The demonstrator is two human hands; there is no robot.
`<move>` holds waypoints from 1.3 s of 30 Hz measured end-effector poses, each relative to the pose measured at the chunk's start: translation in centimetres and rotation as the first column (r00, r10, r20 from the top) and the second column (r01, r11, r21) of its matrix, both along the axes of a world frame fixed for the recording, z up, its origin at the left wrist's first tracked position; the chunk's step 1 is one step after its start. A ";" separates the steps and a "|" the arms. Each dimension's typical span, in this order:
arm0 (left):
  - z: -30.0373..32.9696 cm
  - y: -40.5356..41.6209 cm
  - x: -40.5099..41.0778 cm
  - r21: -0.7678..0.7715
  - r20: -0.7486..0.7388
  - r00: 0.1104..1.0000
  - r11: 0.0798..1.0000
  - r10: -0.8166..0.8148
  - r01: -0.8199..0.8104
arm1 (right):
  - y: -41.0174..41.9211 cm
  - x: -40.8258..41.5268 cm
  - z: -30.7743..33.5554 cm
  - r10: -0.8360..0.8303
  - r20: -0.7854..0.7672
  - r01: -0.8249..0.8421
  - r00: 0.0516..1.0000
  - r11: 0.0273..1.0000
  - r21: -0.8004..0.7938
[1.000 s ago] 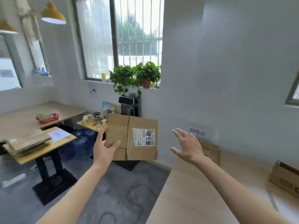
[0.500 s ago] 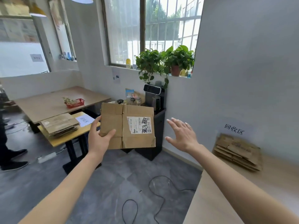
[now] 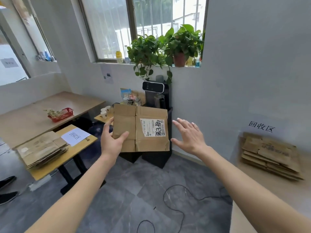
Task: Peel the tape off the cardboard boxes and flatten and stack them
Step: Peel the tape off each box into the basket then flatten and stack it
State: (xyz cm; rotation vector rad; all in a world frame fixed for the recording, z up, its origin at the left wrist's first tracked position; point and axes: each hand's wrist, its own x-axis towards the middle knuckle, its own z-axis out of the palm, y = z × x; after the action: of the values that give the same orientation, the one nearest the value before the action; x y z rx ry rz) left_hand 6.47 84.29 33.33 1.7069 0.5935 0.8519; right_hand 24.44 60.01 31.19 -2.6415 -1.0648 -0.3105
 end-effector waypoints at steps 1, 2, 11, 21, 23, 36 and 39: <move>-0.1 -0.2 1.8 -0.003 -0.001 1.000 1.000 -0.029 0.029 | -0.4 1.1 -0.1 -0.020 -0.005 0.020 1.000 1.000 0.004; -0.3 -0.6 3.6 -0.004 -0.003 0.998 0.998 -0.061 0.061 | -0.9 2.2 -0.2 -0.040 -0.007 0.040 0.999 0.999 0.002; -1.8 -9.0 20.6 -0.081 0.001 0.917 0.914 -0.399 0.398 | -11.1 10.4 -0.5 -0.298 -0.011 0.298 0.954 0.954 -0.016; -4.7 -22.4 39.5 -0.232 0.044 0.663 0.638 -0.747 0.734 | -24.9 18.6 -4.0 -0.614 -0.053 0.608 0.788 0.789 -0.088; -5.5 -24.3 42.8 -0.266 0.054 0.625 0.592 -0.779 0.761 | -26.7 20.3 -4.6 -0.663 -0.051 0.655 0.747 0.747 -0.114; -15.5 -36.7 57.7 -0.412 -0.034 0.477 0.447 -0.878 0.794 | -36.5 29.2 -13.3 -0.821 -0.175 0.789 0.543 0.571 -0.228; -19.5 -39.8 61.5 -0.420 -0.091 0.492 0.482 -0.866 0.769 | -39.1 33.0 -17.0 -0.823 -0.215 0.778 0.526 0.568 -0.269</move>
State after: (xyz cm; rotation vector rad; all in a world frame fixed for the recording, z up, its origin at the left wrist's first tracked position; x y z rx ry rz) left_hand 67.97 44.49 13.88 1.5375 0.0088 -0.2290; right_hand 57.45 20.96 14.18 -2.9892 0.3433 0.0460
